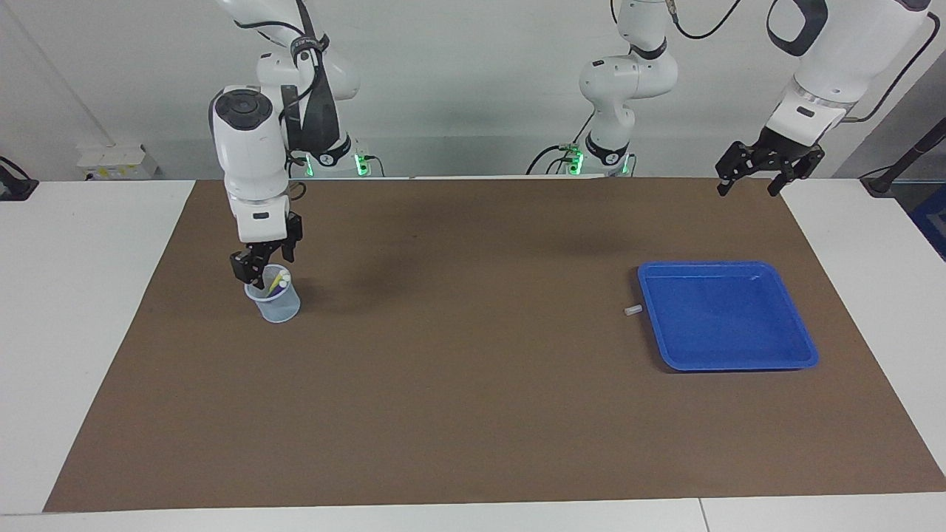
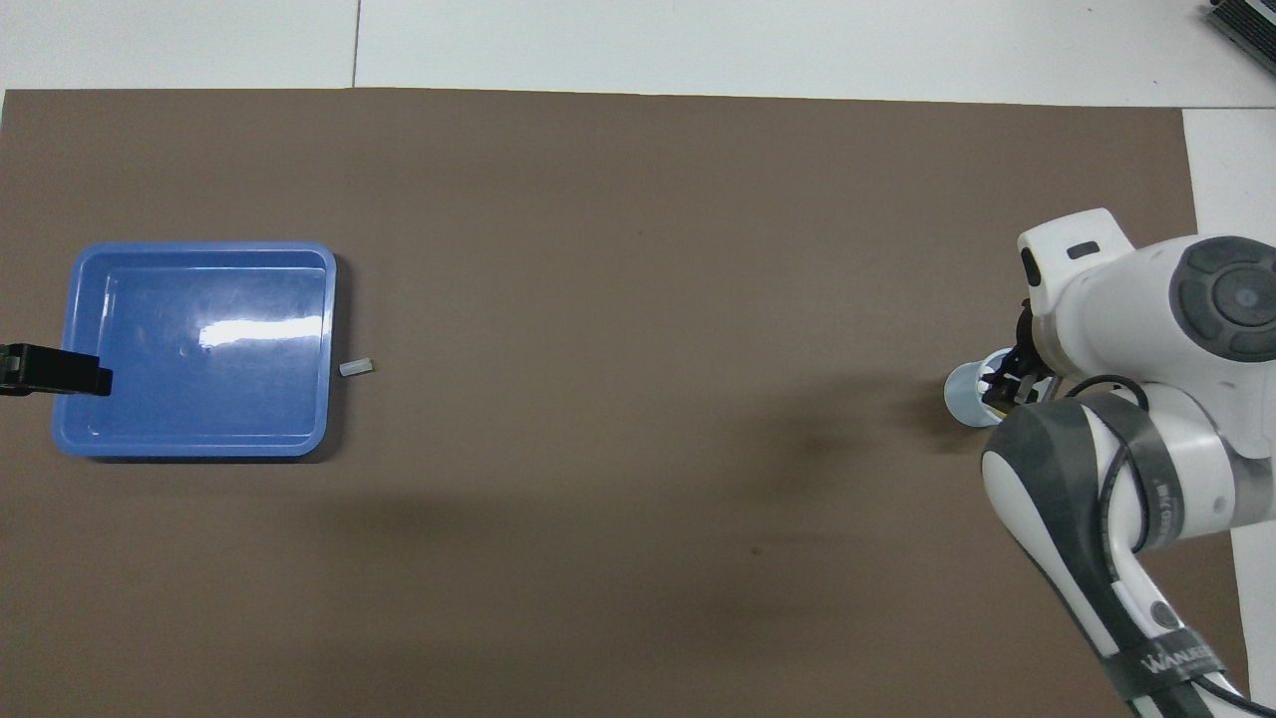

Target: Transfer and insert pens with both arms

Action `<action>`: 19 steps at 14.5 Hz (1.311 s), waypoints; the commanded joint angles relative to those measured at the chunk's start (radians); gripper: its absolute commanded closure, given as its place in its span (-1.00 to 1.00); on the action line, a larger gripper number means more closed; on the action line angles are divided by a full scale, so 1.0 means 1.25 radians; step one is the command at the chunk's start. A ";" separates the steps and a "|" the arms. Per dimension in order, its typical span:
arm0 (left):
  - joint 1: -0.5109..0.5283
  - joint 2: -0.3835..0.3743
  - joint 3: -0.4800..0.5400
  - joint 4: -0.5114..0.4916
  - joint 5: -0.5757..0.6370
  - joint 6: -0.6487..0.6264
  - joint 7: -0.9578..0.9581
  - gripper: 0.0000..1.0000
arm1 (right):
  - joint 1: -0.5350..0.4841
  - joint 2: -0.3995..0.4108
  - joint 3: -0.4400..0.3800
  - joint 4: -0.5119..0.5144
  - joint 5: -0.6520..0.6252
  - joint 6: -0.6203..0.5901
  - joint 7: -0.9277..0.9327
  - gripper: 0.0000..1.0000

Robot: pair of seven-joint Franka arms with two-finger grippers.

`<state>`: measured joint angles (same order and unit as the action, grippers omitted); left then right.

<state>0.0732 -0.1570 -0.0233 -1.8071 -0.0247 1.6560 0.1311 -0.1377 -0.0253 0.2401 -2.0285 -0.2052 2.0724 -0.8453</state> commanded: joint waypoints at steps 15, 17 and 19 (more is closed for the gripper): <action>-0.001 -0.006 0.001 0.005 -0.005 0.012 0.002 -1.00 | 0.012 -0.045 0.003 0.219 0.210 -0.350 0.535 -1.00; -0.001 -0.006 0.001 0.005 -0.005 0.015 0.002 -1.00 | 0.061 -0.036 -0.043 0.220 0.197 -0.346 0.577 -1.00; -0.001 -0.006 0.001 0.005 -0.005 0.019 0.002 -1.00 | 0.121 -0.033 -0.103 0.234 0.196 -0.359 0.600 -1.00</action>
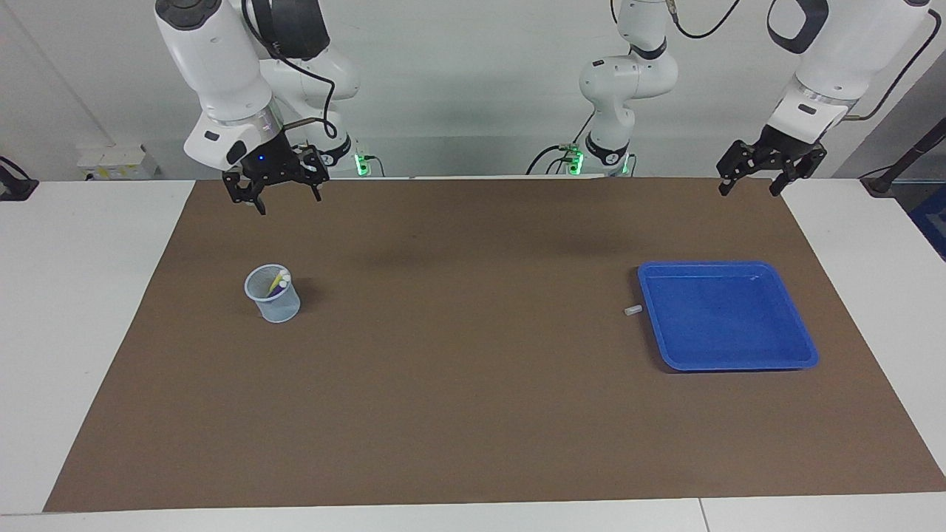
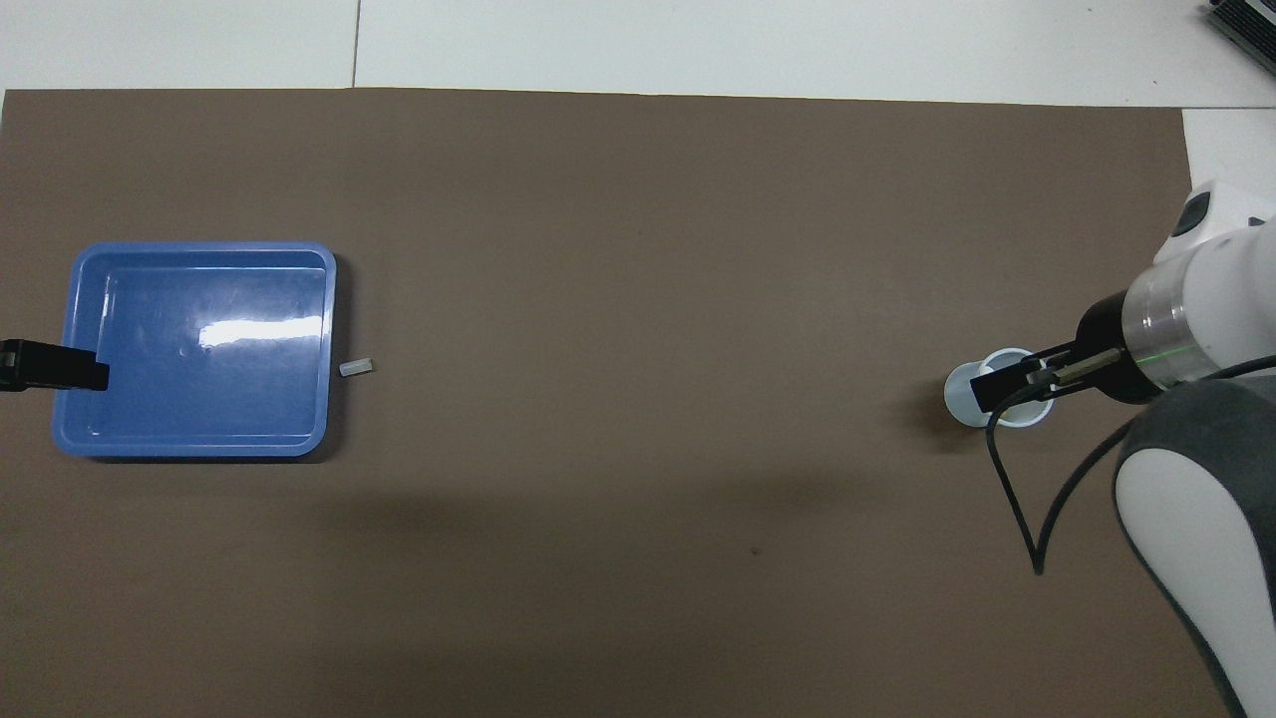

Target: Transfer and insert pens with both arms

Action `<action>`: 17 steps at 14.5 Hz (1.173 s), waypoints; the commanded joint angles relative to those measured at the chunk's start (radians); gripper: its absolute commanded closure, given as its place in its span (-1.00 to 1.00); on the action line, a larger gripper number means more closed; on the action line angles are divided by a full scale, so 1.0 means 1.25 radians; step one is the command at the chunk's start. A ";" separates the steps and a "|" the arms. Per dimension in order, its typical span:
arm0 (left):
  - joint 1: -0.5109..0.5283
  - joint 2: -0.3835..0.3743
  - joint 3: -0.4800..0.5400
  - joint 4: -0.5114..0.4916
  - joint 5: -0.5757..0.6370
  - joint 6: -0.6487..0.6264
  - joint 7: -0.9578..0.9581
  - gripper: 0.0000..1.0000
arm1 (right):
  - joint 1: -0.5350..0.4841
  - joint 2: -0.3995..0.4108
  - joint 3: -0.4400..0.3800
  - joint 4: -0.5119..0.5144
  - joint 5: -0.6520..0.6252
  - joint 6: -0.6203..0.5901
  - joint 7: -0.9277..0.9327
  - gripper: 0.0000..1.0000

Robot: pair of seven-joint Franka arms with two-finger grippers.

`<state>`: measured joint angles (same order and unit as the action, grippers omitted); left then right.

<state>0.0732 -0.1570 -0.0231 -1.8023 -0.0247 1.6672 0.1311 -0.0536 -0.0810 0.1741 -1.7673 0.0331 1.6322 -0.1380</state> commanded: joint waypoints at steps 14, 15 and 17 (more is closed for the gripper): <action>-0.090 0.034 0.025 0.072 0.000 -0.006 -0.067 -1.00 | 0.063 0.029 -0.051 0.066 0.018 -0.033 0.119 -1.00; -0.109 0.042 0.038 0.084 0.000 -0.012 -0.067 -1.00 | 0.061 0.029 -0.050 0.066 0.018 -0.033 0.120 -1.00; -0.137 0.056 0.063 0.114 0.000 -0.027 -0.067 -1.00 | 0.061 0.030 -0.049 0.068 0.018 -0.033 0.123 -1.00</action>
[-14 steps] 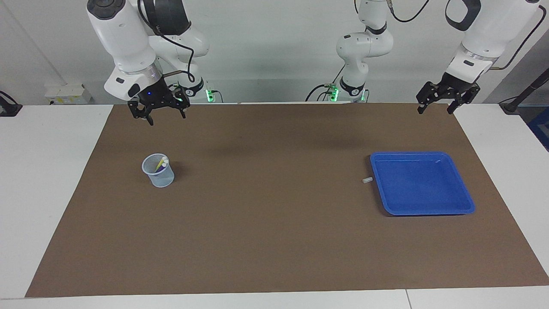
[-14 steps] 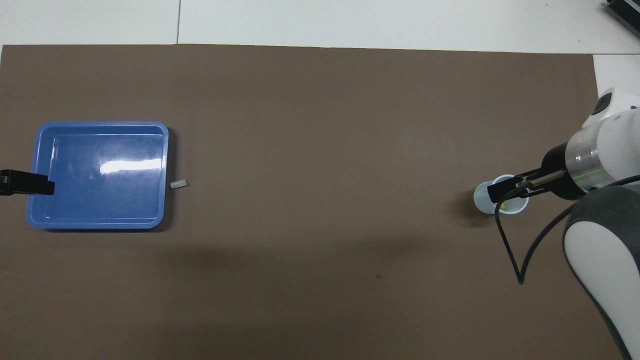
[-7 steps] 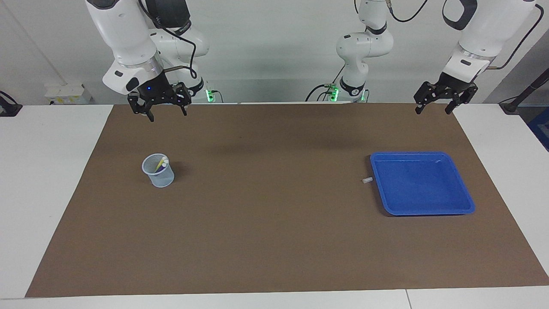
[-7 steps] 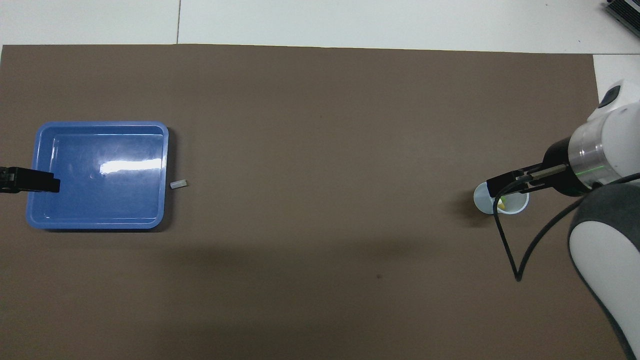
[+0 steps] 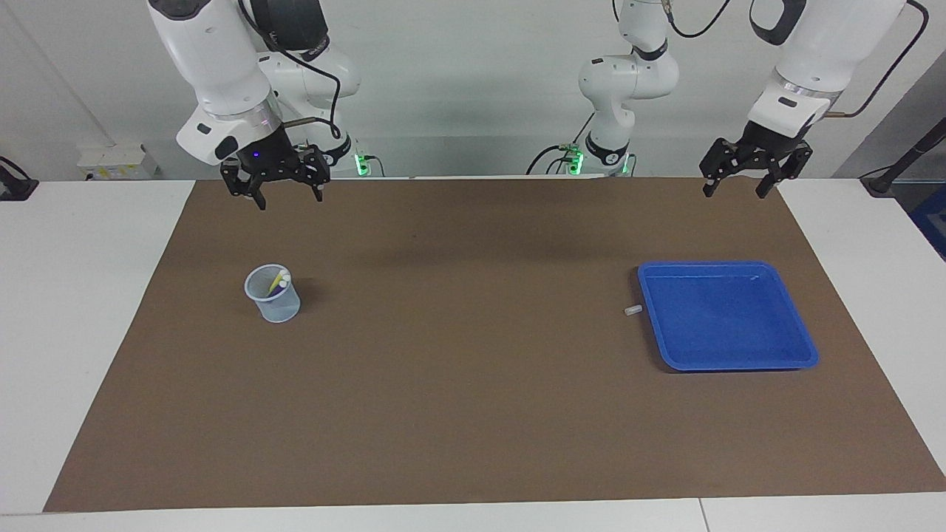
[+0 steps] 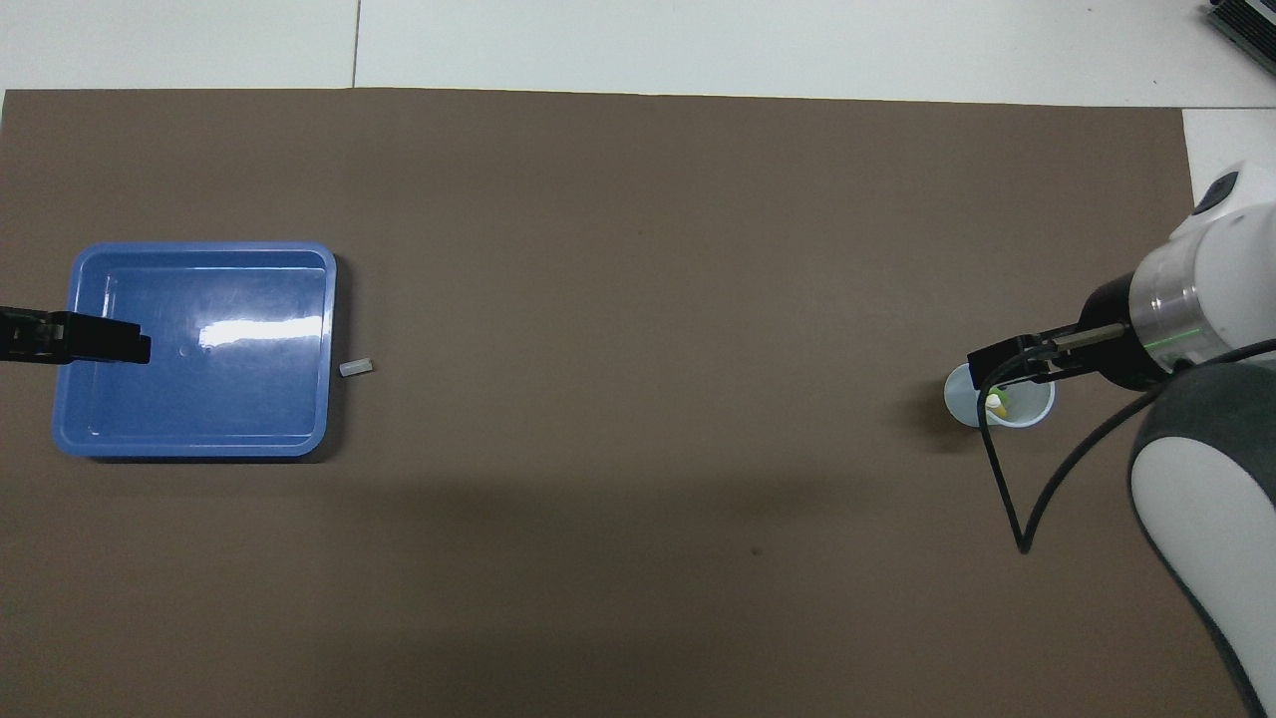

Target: Transfer and insert pens with both arms

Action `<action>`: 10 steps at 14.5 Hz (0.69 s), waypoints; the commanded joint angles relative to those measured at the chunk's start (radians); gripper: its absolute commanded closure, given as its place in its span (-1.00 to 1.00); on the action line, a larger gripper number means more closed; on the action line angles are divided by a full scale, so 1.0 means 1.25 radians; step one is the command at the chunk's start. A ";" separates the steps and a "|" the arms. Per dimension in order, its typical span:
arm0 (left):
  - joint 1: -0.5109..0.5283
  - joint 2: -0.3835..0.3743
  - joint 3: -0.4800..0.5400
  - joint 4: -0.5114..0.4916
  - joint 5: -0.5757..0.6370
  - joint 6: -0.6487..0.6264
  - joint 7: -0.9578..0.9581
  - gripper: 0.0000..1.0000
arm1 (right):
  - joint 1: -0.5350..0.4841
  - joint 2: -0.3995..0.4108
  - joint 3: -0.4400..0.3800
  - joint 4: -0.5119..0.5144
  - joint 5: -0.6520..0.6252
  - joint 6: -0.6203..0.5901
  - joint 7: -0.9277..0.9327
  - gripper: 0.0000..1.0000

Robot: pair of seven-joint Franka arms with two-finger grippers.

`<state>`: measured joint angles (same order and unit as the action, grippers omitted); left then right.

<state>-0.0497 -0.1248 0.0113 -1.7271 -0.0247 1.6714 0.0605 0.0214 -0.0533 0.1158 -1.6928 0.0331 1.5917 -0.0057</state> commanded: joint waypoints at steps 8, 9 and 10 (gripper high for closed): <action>-0.060 0.038 0.054 0.066 0.006 -0.029 -0.019 -1.00 | -0.022 0.014 0.017 0.024 0.019 -0.002 0.029 -1.00; -0.060 0.045 0.054 0.066 0.006 -0.029 -0.019 -1.00 | -0.023 0.014 0.017 0.024 0.019 -0.002 0.029 -1.00; -0.061 0.046 0.054 0.066 0.006 -0.029 -0.019 -1.00 | -0.023 0.014 0.017 0.024 0.019 -0.003 0.029 -1.00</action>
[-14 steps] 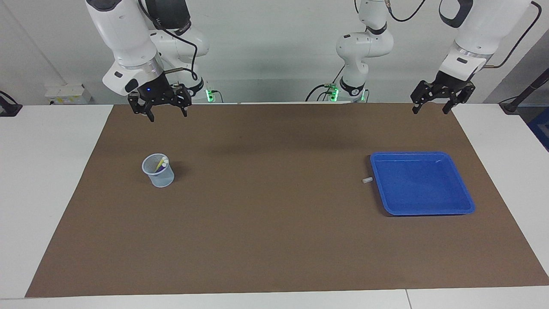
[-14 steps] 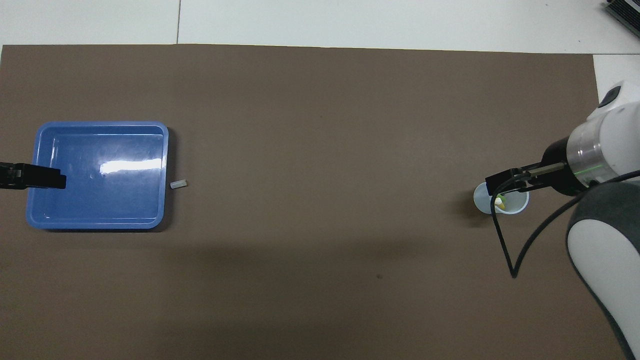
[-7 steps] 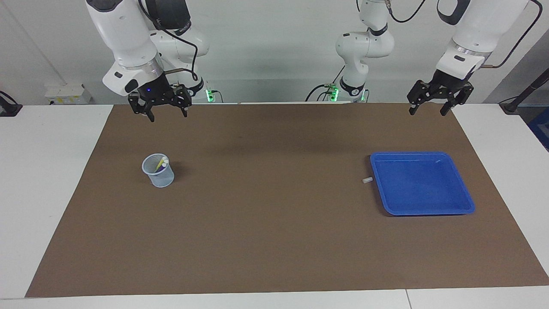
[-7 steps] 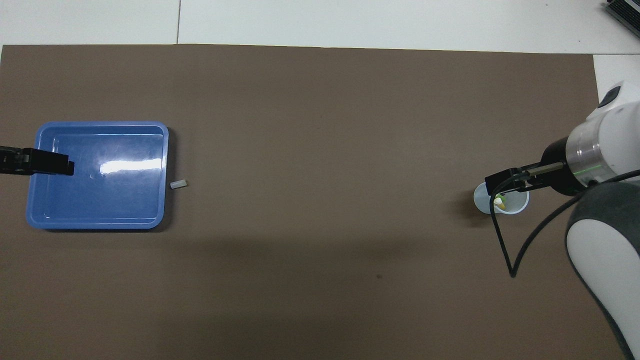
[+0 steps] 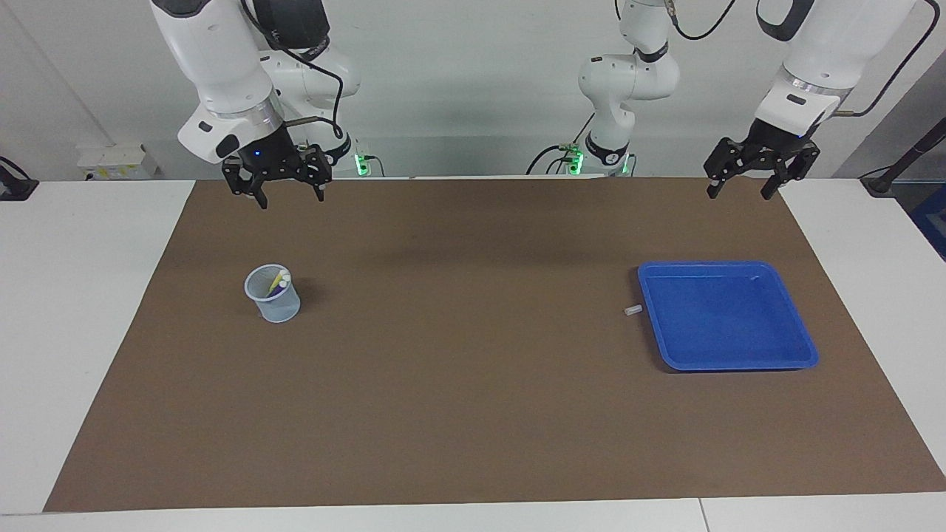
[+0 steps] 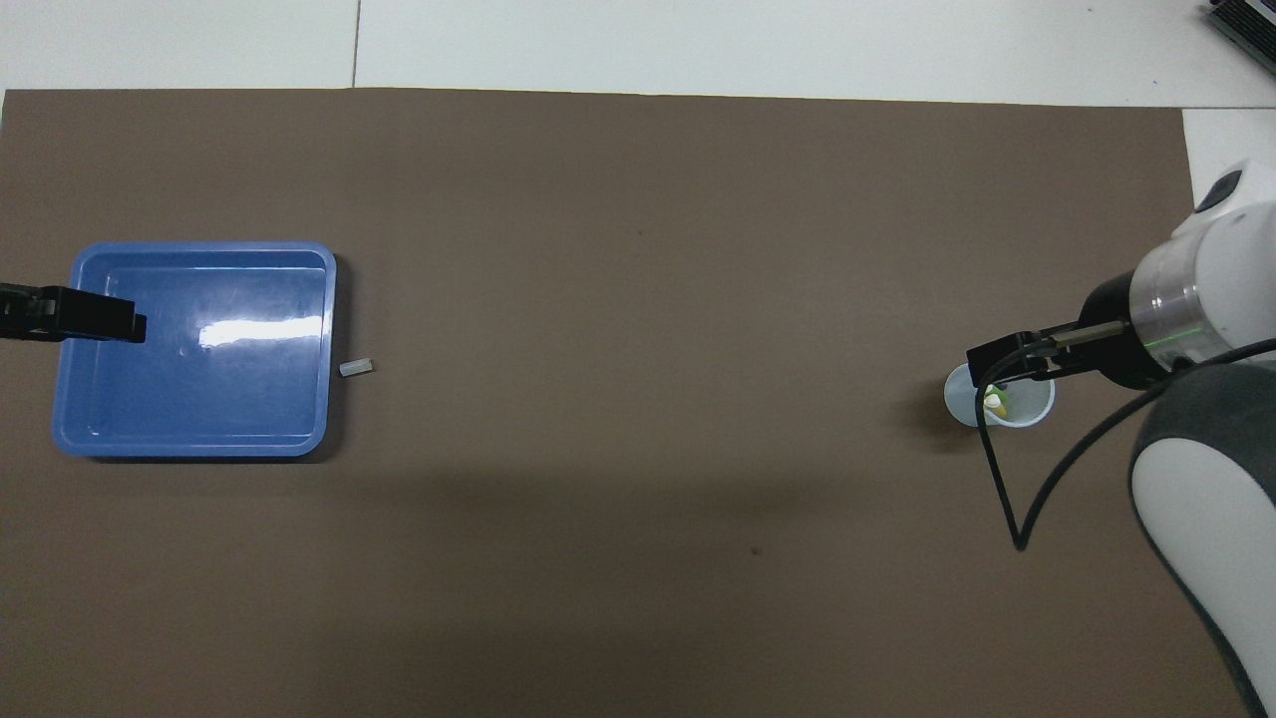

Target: Transfer and insert pens with both arms

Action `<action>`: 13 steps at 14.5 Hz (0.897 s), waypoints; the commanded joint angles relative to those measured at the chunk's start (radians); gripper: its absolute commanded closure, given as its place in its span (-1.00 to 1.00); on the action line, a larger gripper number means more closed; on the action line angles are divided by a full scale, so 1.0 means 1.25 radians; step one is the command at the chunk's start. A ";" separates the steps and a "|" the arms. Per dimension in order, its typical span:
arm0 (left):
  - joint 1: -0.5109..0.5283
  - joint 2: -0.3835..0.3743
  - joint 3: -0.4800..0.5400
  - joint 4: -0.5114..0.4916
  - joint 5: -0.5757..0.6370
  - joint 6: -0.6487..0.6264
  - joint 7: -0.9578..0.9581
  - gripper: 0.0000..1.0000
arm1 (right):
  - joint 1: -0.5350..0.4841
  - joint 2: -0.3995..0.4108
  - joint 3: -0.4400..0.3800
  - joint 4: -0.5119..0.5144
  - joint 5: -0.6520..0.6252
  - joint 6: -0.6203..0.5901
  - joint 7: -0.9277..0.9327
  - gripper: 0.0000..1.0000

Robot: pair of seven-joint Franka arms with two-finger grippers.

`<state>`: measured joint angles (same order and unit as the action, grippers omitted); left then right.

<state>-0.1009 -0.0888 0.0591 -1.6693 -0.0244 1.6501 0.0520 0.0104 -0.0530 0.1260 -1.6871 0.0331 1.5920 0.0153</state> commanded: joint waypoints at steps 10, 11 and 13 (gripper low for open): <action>-0.065 0.018 0.067 0.013 0.006 0.009 -0.013 -1.00 | -0.014 0.013 0.008 0.019 0.018 0.013 0.031 -1.00; -0.065 0.018 0.068 0.013 0.006 0.009 -0.013 -1.00 | -0.014 0.013 0.008 0.019 0.018 0.013 0.031 -1.00; -0.064 0.018 0.069 0.014 0.006 0.007 -0.015 -1.00 | -0.014 0.013 0.008 0.018 0.018 0.013 0.031 -1.00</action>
